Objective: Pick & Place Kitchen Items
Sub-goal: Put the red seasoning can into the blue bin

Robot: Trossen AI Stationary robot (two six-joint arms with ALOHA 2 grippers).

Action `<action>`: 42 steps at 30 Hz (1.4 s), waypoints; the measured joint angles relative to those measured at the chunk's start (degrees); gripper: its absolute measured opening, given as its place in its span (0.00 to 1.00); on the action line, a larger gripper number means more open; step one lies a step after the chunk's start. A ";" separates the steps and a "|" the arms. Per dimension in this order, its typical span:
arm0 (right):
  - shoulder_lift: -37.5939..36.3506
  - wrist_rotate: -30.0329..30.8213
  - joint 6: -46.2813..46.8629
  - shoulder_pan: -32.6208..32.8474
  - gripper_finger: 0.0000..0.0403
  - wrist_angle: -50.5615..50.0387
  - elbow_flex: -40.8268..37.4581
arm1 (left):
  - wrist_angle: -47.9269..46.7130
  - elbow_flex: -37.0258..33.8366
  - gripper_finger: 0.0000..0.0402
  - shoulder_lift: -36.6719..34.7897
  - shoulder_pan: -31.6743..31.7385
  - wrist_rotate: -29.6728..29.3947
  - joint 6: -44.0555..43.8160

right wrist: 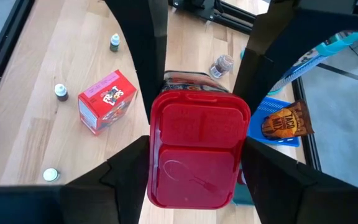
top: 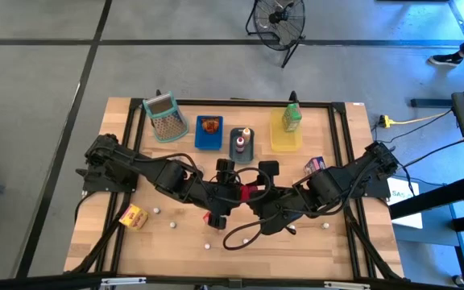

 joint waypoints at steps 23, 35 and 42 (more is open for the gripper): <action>0.02 3.65 0.75 2.34 0.73 -0.74 0.00 | -1.00 0.00 0.49 -0.02 -0.11 0.91 -0.89; -0.22 7.61 6.70 10.06 0.74 -2.01 0.00 | -5.39 0.02 0.49 -2.30 1.01 -5.48 -1.46; -0.24 7.29 9.21 14.99 0.74 -2.29 0.00 | -9.92 0.02 0.49 -7.45 3.14 -8.03 -3.88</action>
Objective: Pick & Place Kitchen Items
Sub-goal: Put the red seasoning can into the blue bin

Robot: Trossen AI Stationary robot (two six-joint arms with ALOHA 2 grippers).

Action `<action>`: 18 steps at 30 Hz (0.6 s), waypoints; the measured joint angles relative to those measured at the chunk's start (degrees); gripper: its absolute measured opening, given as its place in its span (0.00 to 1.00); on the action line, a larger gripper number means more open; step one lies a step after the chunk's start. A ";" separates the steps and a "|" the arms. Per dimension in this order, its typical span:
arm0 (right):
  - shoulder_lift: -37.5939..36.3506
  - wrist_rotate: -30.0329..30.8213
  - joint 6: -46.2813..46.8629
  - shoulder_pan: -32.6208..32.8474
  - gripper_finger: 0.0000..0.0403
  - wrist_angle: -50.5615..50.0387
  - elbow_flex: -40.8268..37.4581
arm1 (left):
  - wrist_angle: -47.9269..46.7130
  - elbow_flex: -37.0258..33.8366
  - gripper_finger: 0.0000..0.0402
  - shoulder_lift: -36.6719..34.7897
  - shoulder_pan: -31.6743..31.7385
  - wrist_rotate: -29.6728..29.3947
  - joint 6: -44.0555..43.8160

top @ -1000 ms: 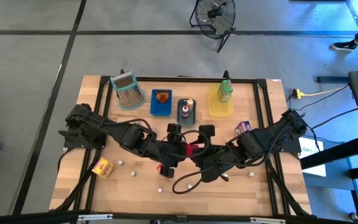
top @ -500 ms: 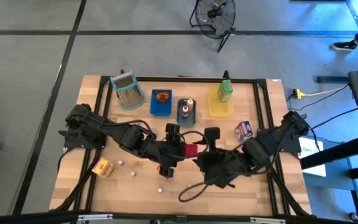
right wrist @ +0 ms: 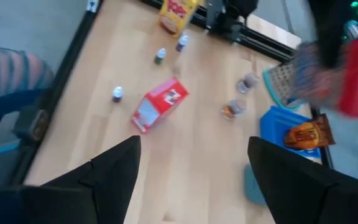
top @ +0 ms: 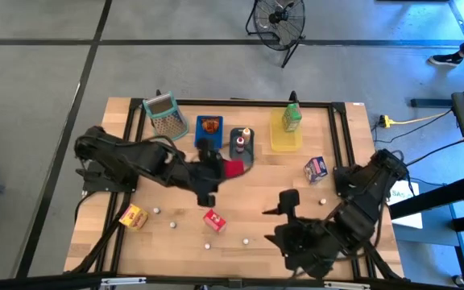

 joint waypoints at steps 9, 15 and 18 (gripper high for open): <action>0.00 -2.57 3.26 2.83 0.73 -2.71 0.00 | -8.22 -1.62 0.49 -6.56 3.08 -4.55 -3.15; 0.25 -2.59 7.74 3.13 0.73 -4.74 0.00 | 0.50 -14.86 0.49 -15.07 5.97 -3.06 -0.38; 0.37 -2.50 9.95 3.07 0.74 -4.98 0.00 | 9.25 -24.51 0.49 -20.94 8.50 0.30 2.42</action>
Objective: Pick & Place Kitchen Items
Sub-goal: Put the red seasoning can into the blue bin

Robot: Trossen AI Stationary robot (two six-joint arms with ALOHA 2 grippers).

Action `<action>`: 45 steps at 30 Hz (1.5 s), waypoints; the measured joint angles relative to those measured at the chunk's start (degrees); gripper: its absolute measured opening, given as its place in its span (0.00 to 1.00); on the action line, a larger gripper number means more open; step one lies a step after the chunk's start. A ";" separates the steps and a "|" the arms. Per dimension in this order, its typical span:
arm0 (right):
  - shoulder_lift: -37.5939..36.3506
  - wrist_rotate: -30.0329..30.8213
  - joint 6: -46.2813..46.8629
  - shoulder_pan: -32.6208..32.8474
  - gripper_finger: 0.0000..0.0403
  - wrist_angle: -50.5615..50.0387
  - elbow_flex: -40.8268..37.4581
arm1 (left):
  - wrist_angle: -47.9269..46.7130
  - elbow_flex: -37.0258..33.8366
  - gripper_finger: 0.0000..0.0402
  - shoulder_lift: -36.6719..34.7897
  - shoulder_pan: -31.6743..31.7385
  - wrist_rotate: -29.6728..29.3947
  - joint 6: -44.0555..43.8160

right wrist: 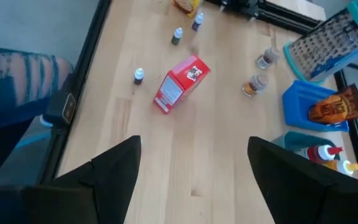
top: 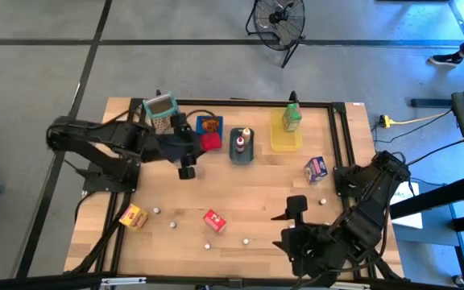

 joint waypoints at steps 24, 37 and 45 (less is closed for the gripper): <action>0.26 13.79 7.79 0.28 0.74 0.73 -9.26 | 66.04 -55.42 0.49 -19.56 33.88 42.14 10.14; 0.26 20.91 13.31 0.22 0.73 1.16 -14.93 | 93.91 -71.41 0.49 -19.52 41.27 45.78 9.20; 0.26 21.70 13.33 0.22 0.73 1.27 -14.93 | 100.87 -71.38 0.49 -11.57 40.43 44.12 3.91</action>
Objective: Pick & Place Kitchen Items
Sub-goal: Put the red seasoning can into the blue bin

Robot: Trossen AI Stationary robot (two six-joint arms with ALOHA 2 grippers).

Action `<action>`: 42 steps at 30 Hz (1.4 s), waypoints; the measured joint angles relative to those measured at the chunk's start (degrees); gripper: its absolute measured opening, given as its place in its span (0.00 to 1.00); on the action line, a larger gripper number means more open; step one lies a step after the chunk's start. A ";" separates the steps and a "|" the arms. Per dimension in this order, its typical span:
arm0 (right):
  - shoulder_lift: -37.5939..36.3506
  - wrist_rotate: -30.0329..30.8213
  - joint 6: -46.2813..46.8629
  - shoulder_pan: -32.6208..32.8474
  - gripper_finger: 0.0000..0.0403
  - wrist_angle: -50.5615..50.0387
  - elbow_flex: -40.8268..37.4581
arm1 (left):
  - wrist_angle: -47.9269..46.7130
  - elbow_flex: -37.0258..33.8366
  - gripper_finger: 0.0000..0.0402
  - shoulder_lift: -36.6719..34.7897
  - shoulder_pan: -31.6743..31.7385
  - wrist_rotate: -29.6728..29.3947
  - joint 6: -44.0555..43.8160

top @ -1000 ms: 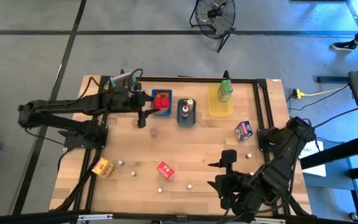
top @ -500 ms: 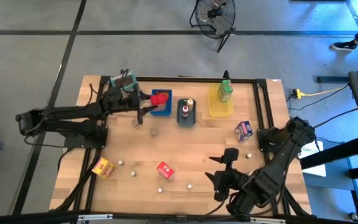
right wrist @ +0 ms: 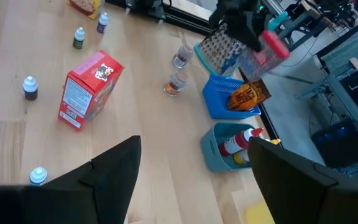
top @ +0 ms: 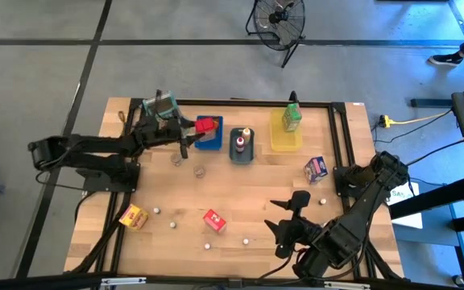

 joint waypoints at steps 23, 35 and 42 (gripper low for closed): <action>0.00 -2.69 1.71 0.11 0.73 0.10 0.00 | 19.19 -0.02 0.49 23.21 6.20 6.51 2.14; 0.00 -2.67 1.86 0.00 0.73 2.36 0.00 | 23.13 -0.02 0.49 29.62 10.80 15.17 3.47; 0.00 -2.71 1.88 0.00 0.73 2.42 0.00 | 26.79 -0.04 0.49 33.19 11.11 15.35 3.67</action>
